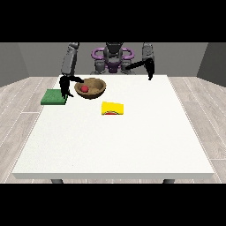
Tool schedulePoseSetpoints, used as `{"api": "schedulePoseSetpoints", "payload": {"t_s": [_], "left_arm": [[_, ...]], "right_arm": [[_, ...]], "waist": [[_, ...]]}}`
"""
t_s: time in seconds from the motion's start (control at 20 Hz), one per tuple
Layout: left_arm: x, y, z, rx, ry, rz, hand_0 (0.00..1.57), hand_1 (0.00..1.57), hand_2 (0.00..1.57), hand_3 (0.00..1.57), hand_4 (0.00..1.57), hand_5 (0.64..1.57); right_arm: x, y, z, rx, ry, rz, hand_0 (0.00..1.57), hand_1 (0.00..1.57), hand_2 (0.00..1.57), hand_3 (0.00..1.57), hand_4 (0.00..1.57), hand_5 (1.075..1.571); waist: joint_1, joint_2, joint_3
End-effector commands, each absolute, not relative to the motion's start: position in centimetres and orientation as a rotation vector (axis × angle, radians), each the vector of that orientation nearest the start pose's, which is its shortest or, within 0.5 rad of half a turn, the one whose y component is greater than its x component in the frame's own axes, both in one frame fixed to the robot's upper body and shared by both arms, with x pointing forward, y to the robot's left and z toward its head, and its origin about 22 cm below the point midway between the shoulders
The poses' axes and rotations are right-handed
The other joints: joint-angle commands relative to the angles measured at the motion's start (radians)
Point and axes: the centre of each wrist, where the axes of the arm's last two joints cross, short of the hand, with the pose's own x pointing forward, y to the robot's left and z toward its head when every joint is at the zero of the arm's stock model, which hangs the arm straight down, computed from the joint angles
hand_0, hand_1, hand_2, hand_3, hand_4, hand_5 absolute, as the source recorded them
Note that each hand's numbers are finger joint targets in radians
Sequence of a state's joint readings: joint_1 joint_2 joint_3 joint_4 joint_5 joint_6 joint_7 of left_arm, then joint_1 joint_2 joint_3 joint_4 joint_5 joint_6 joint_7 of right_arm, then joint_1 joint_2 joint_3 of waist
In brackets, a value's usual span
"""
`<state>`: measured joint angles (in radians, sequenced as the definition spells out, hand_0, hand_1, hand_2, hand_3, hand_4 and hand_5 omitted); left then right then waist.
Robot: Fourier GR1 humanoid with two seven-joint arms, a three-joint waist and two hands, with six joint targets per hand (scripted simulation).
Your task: Pick the cup and pour the ball into the bowl, then pick the bowl and place it on the pad
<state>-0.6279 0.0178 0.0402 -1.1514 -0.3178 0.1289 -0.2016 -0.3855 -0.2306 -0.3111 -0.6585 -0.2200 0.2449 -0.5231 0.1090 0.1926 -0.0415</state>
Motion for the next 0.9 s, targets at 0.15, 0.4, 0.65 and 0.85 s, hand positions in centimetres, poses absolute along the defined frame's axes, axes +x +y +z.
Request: {"api": "schedulePoseSetpoints", "payload": {"t_s": [0.15,0.4,0.65,0.85], "left_arm": [[37.4,18.2,6.3,0.21,-1.861,-0.36,0.0,0.0,0.0,0.0,0.0,1.564],[36.4,18.9,5.3,0.176,-1.868,-0.348,0.0,0.0,0.0,0.0,0.0,1.565],[37.3,19.4,7.2,0.209,-1.95,-0.35,0.0,0.0,0.0,0.0,0.0,1.568],[37.1,21.2,5.4,0.216,-1.886,-0.315,0.0,0.0,0.0,0.0,0.0,1.569]], "right_arm": [[32.2,-30.0,-7.6,0.136,-1.485,-0.27,0.0,0.0,0.0,0.0,0.35,1.546],[31.5,-25.2,-9.9,0.139,-1.448,-0.266,0.0,0.0,0.0,0.0,0.35,1.546],[29.2,-28.9,-11.4,-0.083,-1.286,-0.167,1.57,1.57,1.57,1.57,1.04,1.553],[31.6,-27.1,-9.4,-0.13,-1.245,-0.149,1.57,1.57,1.57,1.57,1.03,1.551]], "waist": [[0.016,-0.063,0.0413],[0.01,-0.058,0.0418],[0.031,0.02,0.0411],[0.006,-0.048,0.04]]}}
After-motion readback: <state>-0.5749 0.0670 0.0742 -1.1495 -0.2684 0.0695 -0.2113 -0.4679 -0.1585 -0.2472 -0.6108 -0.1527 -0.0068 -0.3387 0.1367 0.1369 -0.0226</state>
